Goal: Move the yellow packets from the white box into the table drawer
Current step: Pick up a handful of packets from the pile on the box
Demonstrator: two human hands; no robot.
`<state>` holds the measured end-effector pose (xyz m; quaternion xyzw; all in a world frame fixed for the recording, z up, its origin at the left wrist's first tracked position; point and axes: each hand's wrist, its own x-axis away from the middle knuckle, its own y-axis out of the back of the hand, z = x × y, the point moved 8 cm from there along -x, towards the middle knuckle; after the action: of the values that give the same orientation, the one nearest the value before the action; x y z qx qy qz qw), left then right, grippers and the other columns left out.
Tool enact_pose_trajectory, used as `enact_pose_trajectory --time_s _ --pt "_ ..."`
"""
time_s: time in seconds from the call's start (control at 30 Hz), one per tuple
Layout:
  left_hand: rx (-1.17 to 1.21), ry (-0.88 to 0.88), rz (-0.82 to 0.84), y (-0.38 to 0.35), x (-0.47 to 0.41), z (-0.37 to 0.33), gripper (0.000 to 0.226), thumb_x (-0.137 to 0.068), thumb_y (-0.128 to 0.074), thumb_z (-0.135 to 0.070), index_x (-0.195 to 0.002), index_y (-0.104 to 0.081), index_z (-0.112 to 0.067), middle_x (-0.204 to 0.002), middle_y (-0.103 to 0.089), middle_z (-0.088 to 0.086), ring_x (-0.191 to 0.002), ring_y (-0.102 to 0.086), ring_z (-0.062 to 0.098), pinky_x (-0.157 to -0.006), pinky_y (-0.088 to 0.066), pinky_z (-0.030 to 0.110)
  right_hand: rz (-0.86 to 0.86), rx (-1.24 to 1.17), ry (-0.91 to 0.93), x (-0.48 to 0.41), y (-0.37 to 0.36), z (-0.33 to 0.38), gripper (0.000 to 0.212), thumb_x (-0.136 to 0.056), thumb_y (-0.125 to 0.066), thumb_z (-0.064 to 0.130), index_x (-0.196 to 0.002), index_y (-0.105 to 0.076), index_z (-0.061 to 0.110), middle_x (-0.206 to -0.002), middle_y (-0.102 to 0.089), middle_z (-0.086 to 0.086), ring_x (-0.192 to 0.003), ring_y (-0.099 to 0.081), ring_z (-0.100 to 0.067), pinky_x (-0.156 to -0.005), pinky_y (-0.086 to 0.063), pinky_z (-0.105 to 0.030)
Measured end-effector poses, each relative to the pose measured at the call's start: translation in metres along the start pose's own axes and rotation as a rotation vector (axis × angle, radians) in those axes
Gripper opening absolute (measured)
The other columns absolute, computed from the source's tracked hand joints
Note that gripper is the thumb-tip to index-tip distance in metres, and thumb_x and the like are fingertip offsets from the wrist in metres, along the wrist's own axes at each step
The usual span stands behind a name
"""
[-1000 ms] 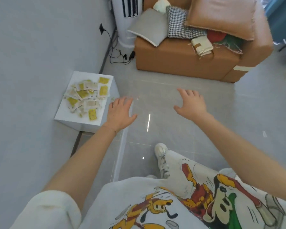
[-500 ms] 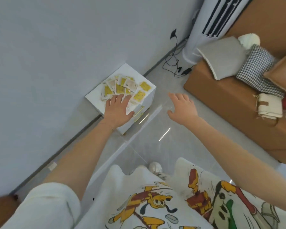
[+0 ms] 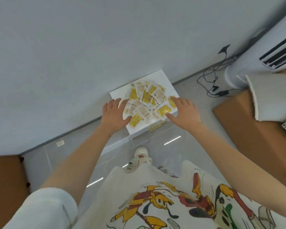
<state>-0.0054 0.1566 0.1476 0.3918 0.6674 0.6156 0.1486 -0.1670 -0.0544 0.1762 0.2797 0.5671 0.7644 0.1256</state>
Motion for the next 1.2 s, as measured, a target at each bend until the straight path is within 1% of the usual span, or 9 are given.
enact_pose_trajectory --time_s 0.2,0.33,0.43,0.6,0.7,0.83,1.0,1.1,1.2 --pt "0.034 0.105 0.109 -0.02 -0.031 0.019 0.071 -0.092 -0.048 -0.054 -0.151 -0.021 -0.026 -0.157 -0.022 0.005 -0.144 -0.017 0.029 -0.117 -0.015 0.045 0.078 -0.025 -0.052 -0.057 -0.016 -0.018 0.072 -0.088 -0.05 0.058 -0.149 -0.025 0.029 -0.15 -0.036 -0.003 -0.139 -0.027 -0.026 -0.112 -0.025 -0.043" --pt "0.206 0.226 0.141 -0.048 -0.048 0.026 0.069 -0.091 -0.051 -0.052 -0.15 -0.024 -0.026 -0.155 -0.029 0.003 -0.141 -0.024 0.027 -0.115 -0.019 0.044 0.198 -0.015 -0.114 -0.095 -0.05 -0.038 0.075 -0.088 -0.047 0.061 -0.151 -0.02 0.031 -0.153 -0.031 -0.003 -0.142 -0.022 -0.025 -0.113 -0.022 -0.043" --pt "0.337 0.344 0.166 -0.084 -0.062 0.031 0.069 -0.091 -0.054 -0.051 -0.149 -0.027 -0.026 -0.151 -0.033 0.001 -0.138 -0.029 0.026 -0.112 -0.024 0.044 0.297 -0.024 -0.144 -0.127 -0.085 -0.054 0.076 -0.088 -0.047 0.062 -0.151 -0.018 0.031 -0.155 -0.028 -0.003 -0.143 -0.021 -0.024 -0.112 -0.023 -0.043" --pt "0.539 0.586 0.23 -0.168 -0.106 0.04 0.073 -0.088 -0.058 -0.051 -0.149 -0.026 -0.025 -0.153 -0.032 0.004 -0.14 -0.027 0.029 -0.113 -0.026 0.049 0.391 -0.11 -0.205 -0.192 -0.154 -0.084 0.078 -0.087 -0.052 0.059 -0.15 -0.02 0.028 -0.155 -0.028 -0.005 -0.141 -0.025 -0.029 -0.108 -0.028 -0.048" --pt "0.696 0.704 0.167 -0.216 -0.144 0.04 0.078 -0.086 -0.061 -0.053 -0.149 -0.026 -0.025 -0.153 -0.032 0.004 -0.14 -0.028 0.029 -0.113 -0.028 0.049 0.398 -0.183 -0.257 -0.233 -0.2 -0.108 0.081 -0.085 -0.057 0.058 -0.151 -0.02 0.028 -0.154 -0.028 -0.007 -0.141 -0.024 -0.031 -0.107 -0.03 -0.05" --pt "0.755 0.717 0.029 -0.259 -0.182 0.04 0.081 -0.084 -0.065 -0.053 -0.149 -0.027 -0.024 -0.153 -0.031 0.002 -0.141 -0.027 0.025 -0.113 -0.027 0.045 0.364 -0.241 -0.263 -0.274 -0.245 -0.136 0.084 -0.084 -0.063 0.054 -0.151 -0.02 0.027 -0.153 -0.028 -0.008 -0.14 -0.025 -0.031 -0.106 -0.032 -0.051" --pt "0.813 0.73 -0.14 -0.276 -0.209 0.055 0.083 -0.08 -0.07 -0.051 -0.146 -0.03 -0.022 -0.15 -0.035 -0.001 -0.14 -0.028 0.018 -0.114 -0.022 0.037 0.281 -0.422 -0.145 -0.303 -0.271 -0.143 0.079 -0.081 -0.074 0.033 -0.147 -0.031 0.023 -0.143 -0.038 -0.011 -0.131 -0.037 -0.031 -0.106 -0.036 -0.047" --pt "0.789 0.71 -0.17 -0.28 -0.222 0.063 0.078 -0.077 -0.077 -0.04 -0.141 -0.037 -0.022 -0.142 -0.044 -0.002 -0.134 -0.035 0.02 -0.106 -0.022 0.03 0.278 -0.437 -0.061 -0.317 -0.282 -0.134 0.081 -0.077 -0.078 0.029 -0.145 -0.035 0.02 -0.139 -0.039 -0.013 -0.127 -0.039 -0.031 -0.105 -0.036 -0.044" --pt "0.718 0.751 -0.152 -0.29 -0.22 0.07 0.084 -0.072 -0.08 -0.037 -0.142 -0.036 -0.02 -0.139 -0.045 0.004 -0.13 -0.038 0.026 -0.1 -0.023 0.027 0.243 -0.447 -0.037 -0.328 -0.285 -0.129 0.089 -0.069 -0.084 0.028 -0.143 -0.036 0.016 -0.131 -0.039 -0.016 -0.118 -0.046 -0.034 -0.1 -0.043 -0.049"
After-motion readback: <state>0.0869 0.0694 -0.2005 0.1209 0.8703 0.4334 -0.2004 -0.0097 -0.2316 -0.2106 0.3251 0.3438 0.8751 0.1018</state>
